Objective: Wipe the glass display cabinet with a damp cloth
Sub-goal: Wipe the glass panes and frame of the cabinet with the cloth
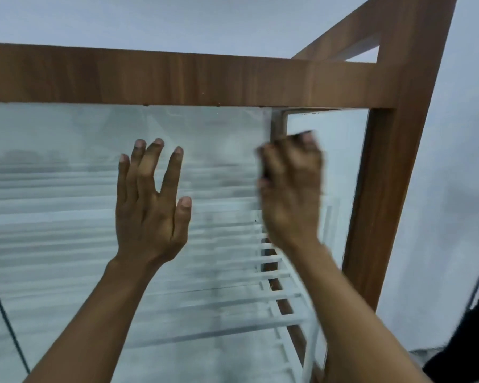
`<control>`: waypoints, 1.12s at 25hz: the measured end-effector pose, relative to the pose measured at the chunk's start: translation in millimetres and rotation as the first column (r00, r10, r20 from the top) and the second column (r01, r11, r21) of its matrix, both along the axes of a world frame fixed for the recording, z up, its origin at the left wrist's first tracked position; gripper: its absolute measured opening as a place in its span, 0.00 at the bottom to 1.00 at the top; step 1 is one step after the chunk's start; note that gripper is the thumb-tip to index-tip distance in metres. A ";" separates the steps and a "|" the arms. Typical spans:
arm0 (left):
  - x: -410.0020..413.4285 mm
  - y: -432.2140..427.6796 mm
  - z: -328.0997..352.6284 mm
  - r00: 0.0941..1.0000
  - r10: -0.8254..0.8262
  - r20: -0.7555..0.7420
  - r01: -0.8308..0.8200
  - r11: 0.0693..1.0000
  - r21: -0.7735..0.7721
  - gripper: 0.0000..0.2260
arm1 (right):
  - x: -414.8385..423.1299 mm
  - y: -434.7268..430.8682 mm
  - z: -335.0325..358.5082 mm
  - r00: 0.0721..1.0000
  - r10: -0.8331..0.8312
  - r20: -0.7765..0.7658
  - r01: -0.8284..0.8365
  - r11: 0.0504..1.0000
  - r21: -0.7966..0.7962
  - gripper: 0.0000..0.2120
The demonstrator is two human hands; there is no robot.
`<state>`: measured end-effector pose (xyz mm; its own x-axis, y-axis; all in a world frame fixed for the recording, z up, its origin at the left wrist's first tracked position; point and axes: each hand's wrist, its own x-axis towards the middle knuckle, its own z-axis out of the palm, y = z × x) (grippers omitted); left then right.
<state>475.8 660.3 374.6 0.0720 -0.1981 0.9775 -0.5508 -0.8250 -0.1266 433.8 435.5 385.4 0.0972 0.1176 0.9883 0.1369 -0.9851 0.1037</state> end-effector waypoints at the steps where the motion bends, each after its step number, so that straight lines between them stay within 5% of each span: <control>1: 1.1 0.0 0.5 1.000 0.018 0.002 -0.018 1.000 0.014 0.26 | -5.7 -24.4 2.7 0.997 -0.075 0.015 0.071 0.976 0.204 0.21; 3: 2.0 -2.7 1.8 0.999 0.052 0.006 -0.052 0.998 0.029 0.27 | -6.7 -23.3 13.9 0.988 -0.137 0.068 0.099 0.910 0.402 0.23; 7: 1.3 -1.8 -1.6 0.998 0.051 0.039 -0.051 0.999 0.016 0.26 | 9.7 81.2 27.5 0.998 0.063 -0.011 -0.064 0.987 -0.149 0.23; 8: 1.3 -0.2 -1.2 0.998 0.045 0.035 -0.045 0.999 0.019 0.26 | 8.6 74.0 28.7 0.998 0.070 0.002 -0.069 0.982 -0.175 0.22; 13: 0.1 -3.7 1.0 0.997 0.071 0.022 -0.071 0.997 0.026 0.26 | -5.1 -32.4 37.7 0.977 -0.070 0.199 -0.010 0.926 0.376 0.17; 18: 0.6 -4.7 -0.1 0.997 0.077 0.030 -0.077 0.997 0.009 0.26 | 15.8 68.2 33.2 0.973 0.205 0.110 -0.193 0.975 -0.108 0.20; 22: 0.0 -3.4 -0.2 0.998 0.067 0.016 -0.067 0.997 0.023 0.26 | 11.3 14.6 50.3 0.943 0.084 0.323 -0.179 0.944 0.278 0.09; 25: 2.2 -1.9 0.2 0.997 0.073 0.009 -0.073 0.997 0.036 0.26 | 2.1 0.1 50.1 0.948 -0.004 0.318 -0.153 0.872 0.466 0.08; 28: 1.4 0.0 -1.2 0.997 0.071 0.015 -0.072 0.996 0.044 0.26 | 1.9 1.5 28.3 0.973 0.099 0.210 -0.137 0.976 0.172 0.09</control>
